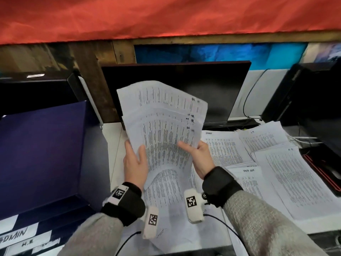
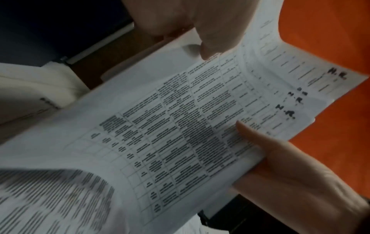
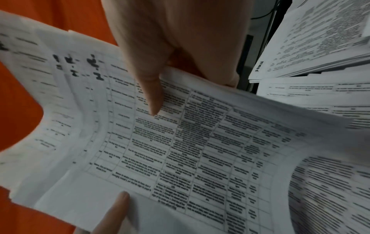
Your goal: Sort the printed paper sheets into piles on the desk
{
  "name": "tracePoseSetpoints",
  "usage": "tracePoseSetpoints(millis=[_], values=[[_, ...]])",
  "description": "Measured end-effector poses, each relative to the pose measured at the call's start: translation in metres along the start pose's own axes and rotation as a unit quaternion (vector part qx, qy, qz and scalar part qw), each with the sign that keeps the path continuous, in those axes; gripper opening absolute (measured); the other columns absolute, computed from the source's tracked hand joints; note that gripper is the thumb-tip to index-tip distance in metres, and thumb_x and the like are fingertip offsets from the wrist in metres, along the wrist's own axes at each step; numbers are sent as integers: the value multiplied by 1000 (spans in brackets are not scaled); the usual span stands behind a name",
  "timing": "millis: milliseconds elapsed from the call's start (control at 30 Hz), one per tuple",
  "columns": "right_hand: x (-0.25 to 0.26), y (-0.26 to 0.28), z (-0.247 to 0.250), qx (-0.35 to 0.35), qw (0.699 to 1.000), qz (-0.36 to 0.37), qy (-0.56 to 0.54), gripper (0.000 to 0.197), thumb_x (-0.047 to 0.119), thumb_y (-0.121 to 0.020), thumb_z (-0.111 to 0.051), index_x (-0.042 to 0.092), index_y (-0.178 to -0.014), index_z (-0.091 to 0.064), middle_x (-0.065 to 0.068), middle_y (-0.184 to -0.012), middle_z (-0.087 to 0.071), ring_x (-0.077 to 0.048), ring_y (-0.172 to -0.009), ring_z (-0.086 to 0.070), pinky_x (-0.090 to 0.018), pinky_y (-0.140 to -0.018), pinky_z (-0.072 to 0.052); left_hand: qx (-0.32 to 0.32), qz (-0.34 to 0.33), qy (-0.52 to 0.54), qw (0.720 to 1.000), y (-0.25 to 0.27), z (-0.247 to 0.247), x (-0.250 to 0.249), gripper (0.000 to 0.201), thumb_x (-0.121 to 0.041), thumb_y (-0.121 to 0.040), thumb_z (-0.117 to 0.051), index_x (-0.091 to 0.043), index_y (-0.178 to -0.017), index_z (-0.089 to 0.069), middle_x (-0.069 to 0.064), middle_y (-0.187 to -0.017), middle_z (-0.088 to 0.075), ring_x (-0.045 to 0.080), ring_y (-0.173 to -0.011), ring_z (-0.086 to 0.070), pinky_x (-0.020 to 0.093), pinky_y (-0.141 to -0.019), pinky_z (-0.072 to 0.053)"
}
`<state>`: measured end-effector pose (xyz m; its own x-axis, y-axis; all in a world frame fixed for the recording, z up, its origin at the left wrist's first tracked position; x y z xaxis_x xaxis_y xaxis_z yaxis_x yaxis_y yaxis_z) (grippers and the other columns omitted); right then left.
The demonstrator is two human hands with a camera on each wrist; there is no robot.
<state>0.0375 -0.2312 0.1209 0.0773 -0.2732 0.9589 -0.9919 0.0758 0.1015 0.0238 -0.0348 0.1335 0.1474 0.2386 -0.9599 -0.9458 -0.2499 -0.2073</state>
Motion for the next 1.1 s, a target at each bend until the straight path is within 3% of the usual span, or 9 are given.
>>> tracePoseSetpoints(millis=[233,400,567,700,800,867,933,1033,1100], values=[[-36,4,7,-34,998,-27,45,44,8,-78,-73,13,-119,-56,-2,-111,-69,-16,-100,-67,-29,-81,-57,30,60,-51,996,9,-1,53,38,-30,-93,-54,-35,-120,-28,5,-126,-55,23,-107,-57,38,-90,-50],[-54,0,6,-56,995,-63,54,40,0,-89,-54,15,-121,-36,0,-107,-58,-8,-90,-60,-18,-67,-47,19,111,3,994,6,-3,62,42,-14,-92,-55,-23,-126,-33,3,-114,-57,19,-98,-58,27,-78,-47],[-72,-3,7,-63,988,-73,120,29,-2,-94,-43,15,-115,-32,-4,-107,-54,-9,-87,-57,-17,-69,-48,48,192,82,977,3,-7,100,32,-31,-86,-51,-41,-117,-51,-8,-114,-65,19,-111,-60,50,-99,-46],[-75,-1,16,-74,984,-54,152,21,3,-92,-50,16,-108,-50,-12,-109,-63,-24,-94,-62,-37,-85,-54,79,213,146,963,2,-13,110,40,-31,-85,-55,-35,-124,-55,-9,-123,-64,19,-119,-57,50,-105,-40],[-70,-1,37,-103,978,-47,176,26,5,-86,-54,11,-111,-58,-14,-102,-67,-31,-93,-66,-46,-82,-56,84,218,155,960,2,-21,111,43,-38,-82,-61,-32,-124,-53,-4,-123,-63,22,-117,-57,47,-104,-41],[-64,-1,64,-119,968,-50,215,27,8,-83,-56,10,-110,-58,-9,-97,-68,-26,-87,-66,-42,-80,-56,93,213,89,968,6,-29,114,37,-44,-87,-57,-26,-119,-51,1,-119,-60,23,-115,-56,38,-100,-41],[-57,2,103,-129,959,-84,239,20,5,-83,-56,9,-103,-57,-7,-84,-64,-23,-72,-60,-37,-70,-53,112,183,-112,970,11,-34,128,42,-51,-89,-51,-24,-121,-50,5,-121,-56,26,-116,-51,38,-97,-39],[-36,12,181,-167,941,-155,249,15,-5,-82,-54,5,-92,-56,-6,-69,-57,-20,-57,-52,-28,-53,-44,192,152,-467,850,23,-37,158,48,-41,-92,-49,-21,-135,-41,9,-134,-44,28,-122,-43,41,-98,-40],[-15,20,245,-224,917,-177,278,15,-9,-82,-52,1,-92,-56,-9,-67,-57,-21,-55,-51,-24,-48,-40,208,144,-531,809,32,-36,173,52,-37,-92,-48,-21,-140,-34,9,-138,-39,27,-124,-42,39,-97,-43]])
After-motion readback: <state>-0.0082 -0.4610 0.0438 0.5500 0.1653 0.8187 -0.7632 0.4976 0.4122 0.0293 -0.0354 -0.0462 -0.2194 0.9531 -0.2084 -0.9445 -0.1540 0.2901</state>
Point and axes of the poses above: each hand's wrist, its own y-axis away from the middle knuckle, its own z-axis out of the back of the hand, x = y × z, the point moved 5 cm from there along -y, towards the middle knuckle
